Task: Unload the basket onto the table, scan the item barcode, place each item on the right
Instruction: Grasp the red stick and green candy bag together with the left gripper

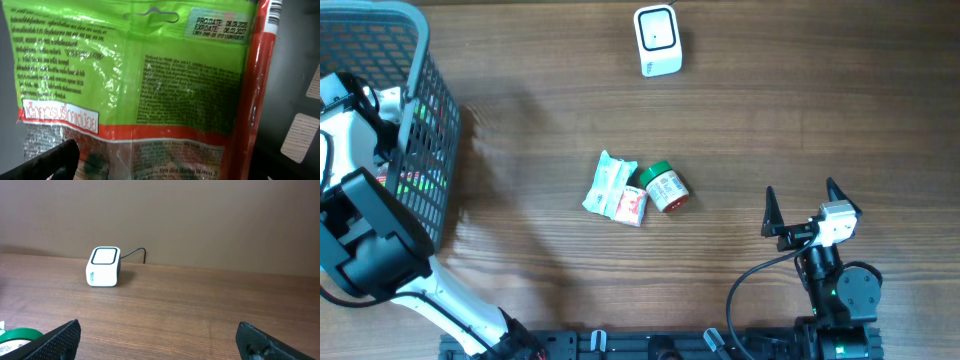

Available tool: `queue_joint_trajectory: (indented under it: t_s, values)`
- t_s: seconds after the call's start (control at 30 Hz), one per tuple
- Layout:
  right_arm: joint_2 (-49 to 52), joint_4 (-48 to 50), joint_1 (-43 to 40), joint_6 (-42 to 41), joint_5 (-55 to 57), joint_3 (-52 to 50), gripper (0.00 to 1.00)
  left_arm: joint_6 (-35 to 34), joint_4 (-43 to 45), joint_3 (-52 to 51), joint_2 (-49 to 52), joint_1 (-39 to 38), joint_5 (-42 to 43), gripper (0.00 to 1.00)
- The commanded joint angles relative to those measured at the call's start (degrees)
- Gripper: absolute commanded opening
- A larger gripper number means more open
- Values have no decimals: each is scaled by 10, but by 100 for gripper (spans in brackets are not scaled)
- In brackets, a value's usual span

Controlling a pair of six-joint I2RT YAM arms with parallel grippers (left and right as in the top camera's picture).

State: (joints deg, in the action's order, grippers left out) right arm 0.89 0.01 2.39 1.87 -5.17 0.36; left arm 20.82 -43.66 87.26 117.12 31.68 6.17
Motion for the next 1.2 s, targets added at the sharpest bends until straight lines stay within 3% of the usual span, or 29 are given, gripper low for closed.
queue_joint_trajectory:
  t_s: [0.0,0.13,0.27,0.37,0.47,0.5,0.53,0.6,0.7,1.03,1.17]
  values:
    - [-3,3,-4,10,-9,-1,100,35,5,-3,21,0,34,100]
    - [-3,3,-4,10,-9,-1,100,29,14,-3,38,2,-7,88]
    - [-3,3,-4,10,-9,-1,100,28,15,-3,47,4,-33,63]
    - [-3,3,-4,10,-9,-1,100,28,17,-3,47,4,-33,54]
    - [-3,3,-4,10,-9,-1,100,11,17,-3,47,4,-33,35]
    - [-3,3,-4,10,-9,-1,100,4,19,-3,47,4,-33,34]
    - [-3,3,-4,10,-9,-1,100,-3,19,-3,47,4,-33,35]
    - [-3,3,-4,10,-9,-1,100,-3,19,-3,47,4,-33,62]
    - [-3,3,-4,10,-9,-1,100,-3,18,2,45,4,-33,79]
    - [-3,3,-4,10,-9,-1,100,-7,6,31,-7,4,-15,99]
    - [-3,3,-4,10,-9,-1,100,2,0,31,-9,4,8,100]
